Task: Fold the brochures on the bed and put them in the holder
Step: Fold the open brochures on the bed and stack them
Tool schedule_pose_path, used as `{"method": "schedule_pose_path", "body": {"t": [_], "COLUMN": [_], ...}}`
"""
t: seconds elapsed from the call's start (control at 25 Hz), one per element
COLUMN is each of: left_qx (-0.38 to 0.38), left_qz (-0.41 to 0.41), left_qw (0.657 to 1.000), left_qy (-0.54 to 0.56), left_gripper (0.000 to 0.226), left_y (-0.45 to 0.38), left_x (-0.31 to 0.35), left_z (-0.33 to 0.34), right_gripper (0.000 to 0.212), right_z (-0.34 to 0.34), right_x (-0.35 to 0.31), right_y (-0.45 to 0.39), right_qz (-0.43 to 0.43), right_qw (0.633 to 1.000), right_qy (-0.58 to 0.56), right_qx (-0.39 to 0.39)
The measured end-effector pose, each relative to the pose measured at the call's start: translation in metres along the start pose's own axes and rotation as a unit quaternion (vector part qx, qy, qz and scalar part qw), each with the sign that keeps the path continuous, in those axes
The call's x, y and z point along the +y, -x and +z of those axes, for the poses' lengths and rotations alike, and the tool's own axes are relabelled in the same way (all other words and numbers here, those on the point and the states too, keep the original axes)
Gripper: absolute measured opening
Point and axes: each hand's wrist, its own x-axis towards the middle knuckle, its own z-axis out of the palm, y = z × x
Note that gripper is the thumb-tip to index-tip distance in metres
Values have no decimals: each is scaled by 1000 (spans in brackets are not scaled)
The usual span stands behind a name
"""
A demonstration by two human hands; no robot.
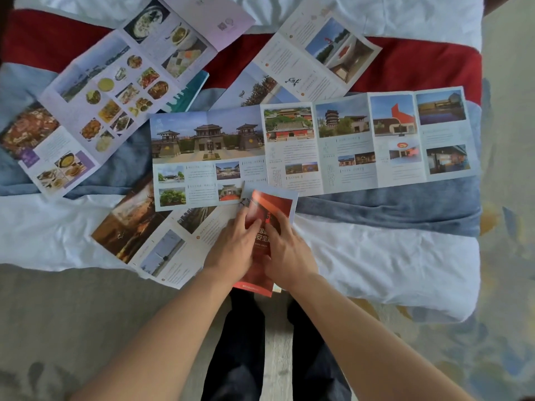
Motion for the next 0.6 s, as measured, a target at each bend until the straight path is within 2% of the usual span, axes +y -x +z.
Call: {"method": "schedule_pose_path", "body": {"t": [0.16,0.28,0.36,0.48,0.6], "left_qx": [-9,20,8,-21,-32], "left_qz": [12,53,81,65,46], "left_qw": [997,994,991,991,993], "left_qy": [-70,-98,-106,-115,-106], "left_gripper": [67,66,66,73,73], "left_y": [0,0,1,-1,-6], "left_x": [-6,-4,-3,-9,-10], "left_z": [8,9,11,14,15], "right_gripper": [62,63,62,59,59], "right_z": [5,2,-1,1,8], "right_x": [0,5,7,11,13], "right_y": [0,1,2,0,-5], "right_qz": [10,24,6,-20,-3], "right_qw": [997,992,988,987,988], "right_qy": [66,108,132,152,150], "right_qx": [25,55,76,52,35]}}
